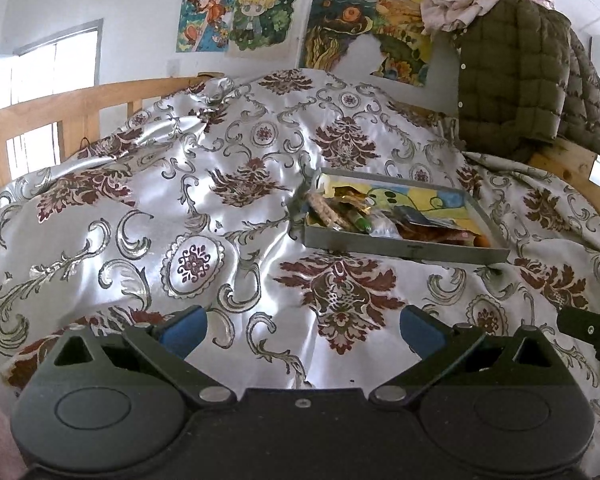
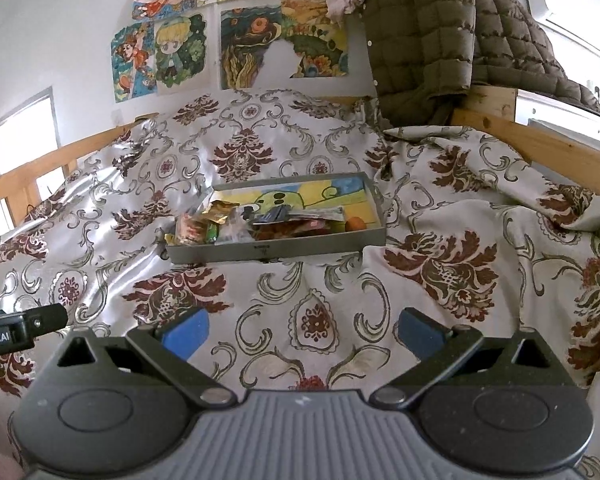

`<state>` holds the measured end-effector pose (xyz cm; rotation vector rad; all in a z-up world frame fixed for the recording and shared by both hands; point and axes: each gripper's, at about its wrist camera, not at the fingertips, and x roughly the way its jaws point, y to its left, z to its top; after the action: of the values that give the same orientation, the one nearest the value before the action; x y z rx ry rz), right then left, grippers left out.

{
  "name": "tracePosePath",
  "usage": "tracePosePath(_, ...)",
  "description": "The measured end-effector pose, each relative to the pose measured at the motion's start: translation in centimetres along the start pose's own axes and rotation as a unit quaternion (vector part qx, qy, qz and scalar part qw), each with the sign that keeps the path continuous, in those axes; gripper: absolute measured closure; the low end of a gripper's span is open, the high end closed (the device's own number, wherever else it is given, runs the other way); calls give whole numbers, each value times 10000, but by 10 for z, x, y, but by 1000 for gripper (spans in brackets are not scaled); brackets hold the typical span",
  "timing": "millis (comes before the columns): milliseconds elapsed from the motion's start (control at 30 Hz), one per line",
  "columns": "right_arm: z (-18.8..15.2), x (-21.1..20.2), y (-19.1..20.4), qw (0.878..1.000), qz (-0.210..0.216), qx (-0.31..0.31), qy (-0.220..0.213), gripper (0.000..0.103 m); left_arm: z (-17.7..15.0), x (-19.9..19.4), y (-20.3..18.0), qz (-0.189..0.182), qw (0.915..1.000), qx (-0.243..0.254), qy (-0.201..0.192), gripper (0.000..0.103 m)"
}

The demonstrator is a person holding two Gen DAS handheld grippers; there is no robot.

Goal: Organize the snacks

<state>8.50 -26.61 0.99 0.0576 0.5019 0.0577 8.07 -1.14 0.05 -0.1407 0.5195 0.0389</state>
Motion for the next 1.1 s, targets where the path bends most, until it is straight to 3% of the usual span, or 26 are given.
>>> tracePosePath(1100,0,0,-1,10000,-7,-41,23,0,-4,3,-1,4,9999,-20,131,1)
